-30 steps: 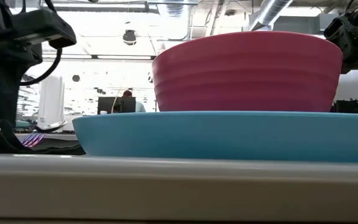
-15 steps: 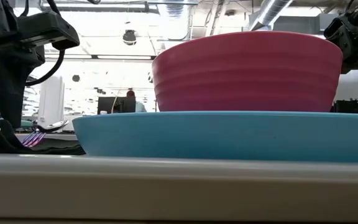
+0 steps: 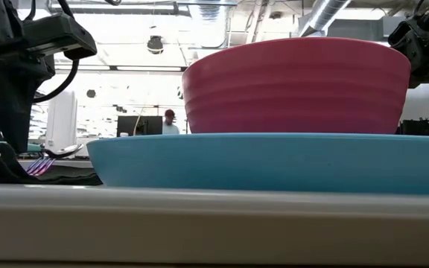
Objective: Set up tray
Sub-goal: Put the green spoon on top of the black napkin on the gray tray to the right of the blue fork, then put the blue patterned knife on top of the black napkin on the gray tray to the right of the green spoon
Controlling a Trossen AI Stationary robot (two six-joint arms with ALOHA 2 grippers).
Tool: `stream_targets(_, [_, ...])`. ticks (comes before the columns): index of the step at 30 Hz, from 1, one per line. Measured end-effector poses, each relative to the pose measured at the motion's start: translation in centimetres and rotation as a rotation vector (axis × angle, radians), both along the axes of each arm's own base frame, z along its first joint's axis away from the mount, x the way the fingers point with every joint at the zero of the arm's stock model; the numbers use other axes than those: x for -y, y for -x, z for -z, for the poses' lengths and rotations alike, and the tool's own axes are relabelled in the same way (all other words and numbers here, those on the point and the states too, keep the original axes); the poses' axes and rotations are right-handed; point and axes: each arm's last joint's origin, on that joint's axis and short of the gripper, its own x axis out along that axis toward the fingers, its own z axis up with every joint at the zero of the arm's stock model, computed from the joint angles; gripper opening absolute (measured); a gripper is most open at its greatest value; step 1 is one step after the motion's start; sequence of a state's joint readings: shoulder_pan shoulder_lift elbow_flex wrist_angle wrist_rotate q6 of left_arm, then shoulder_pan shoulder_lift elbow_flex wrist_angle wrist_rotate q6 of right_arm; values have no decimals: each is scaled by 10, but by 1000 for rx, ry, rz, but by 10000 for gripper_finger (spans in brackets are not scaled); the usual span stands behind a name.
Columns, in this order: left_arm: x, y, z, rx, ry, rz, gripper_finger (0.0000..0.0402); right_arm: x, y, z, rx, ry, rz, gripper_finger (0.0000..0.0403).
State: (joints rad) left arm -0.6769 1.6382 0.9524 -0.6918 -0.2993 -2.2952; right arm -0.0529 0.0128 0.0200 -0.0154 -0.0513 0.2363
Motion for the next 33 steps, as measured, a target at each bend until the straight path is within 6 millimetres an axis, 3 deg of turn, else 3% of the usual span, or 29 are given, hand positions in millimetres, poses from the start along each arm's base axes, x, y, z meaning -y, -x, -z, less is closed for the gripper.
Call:
stream_targets(10, [1, -1, 0, 10, 8, 2, 64, 0, 0, 0, 0, 0, 0, 129])
stream_targets(22, [1, -1, 0, 11, 7, 2, 149, 0, 0, 0, 0, 0, 0, 129])
stream_targets(29, [-2, -3, -2, 48, -31, -15, 154, 0, 0, 0, 0, 0, 0, 129])
stream_targets(33, [-17, -13, -10, 98, -68, -1, 149, 0, 0, 0, 0, 0, 0, 129])
